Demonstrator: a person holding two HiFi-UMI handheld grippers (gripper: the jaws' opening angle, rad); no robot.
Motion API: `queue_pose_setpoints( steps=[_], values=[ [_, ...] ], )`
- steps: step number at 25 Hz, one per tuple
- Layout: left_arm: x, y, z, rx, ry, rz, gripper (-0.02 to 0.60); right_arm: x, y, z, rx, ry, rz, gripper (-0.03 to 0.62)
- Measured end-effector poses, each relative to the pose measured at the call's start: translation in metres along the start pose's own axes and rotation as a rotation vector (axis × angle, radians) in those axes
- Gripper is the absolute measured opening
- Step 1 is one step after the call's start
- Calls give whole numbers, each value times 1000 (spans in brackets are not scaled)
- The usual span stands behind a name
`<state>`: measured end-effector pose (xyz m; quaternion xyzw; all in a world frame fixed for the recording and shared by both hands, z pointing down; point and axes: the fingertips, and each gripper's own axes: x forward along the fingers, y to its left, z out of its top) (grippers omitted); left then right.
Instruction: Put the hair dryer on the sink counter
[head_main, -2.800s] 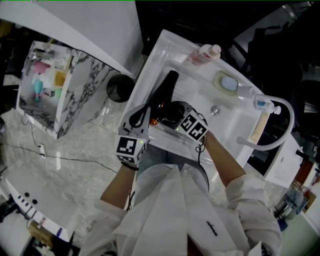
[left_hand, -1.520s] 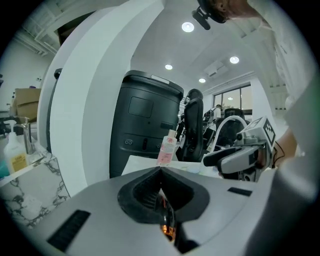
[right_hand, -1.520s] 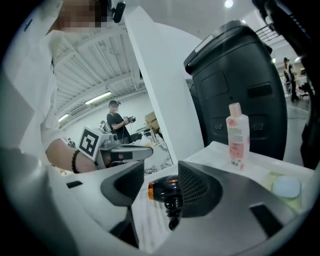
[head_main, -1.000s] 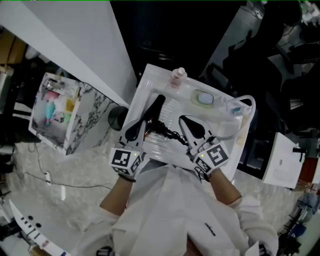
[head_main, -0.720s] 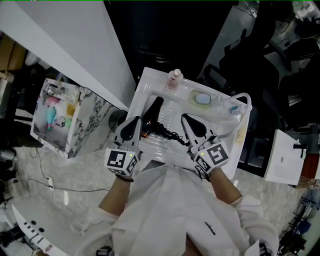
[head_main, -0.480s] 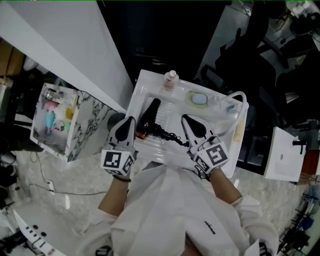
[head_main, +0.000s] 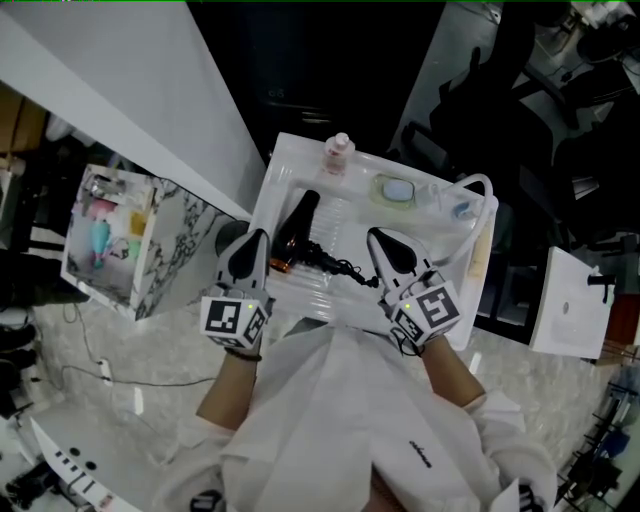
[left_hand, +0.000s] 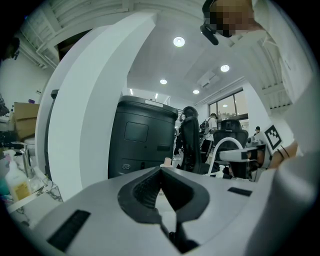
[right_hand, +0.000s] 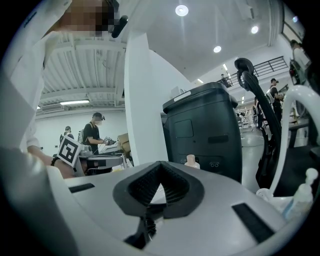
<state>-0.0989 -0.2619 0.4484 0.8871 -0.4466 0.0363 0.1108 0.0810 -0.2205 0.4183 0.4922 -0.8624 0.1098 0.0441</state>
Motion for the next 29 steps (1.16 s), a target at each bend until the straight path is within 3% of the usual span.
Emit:
queue_pose_setpoints(
  steps=[29],
  values=[
    [0,-8,5,-14,-14,-16,23,1,12,-5,-69,46,34,17]
  ],
)
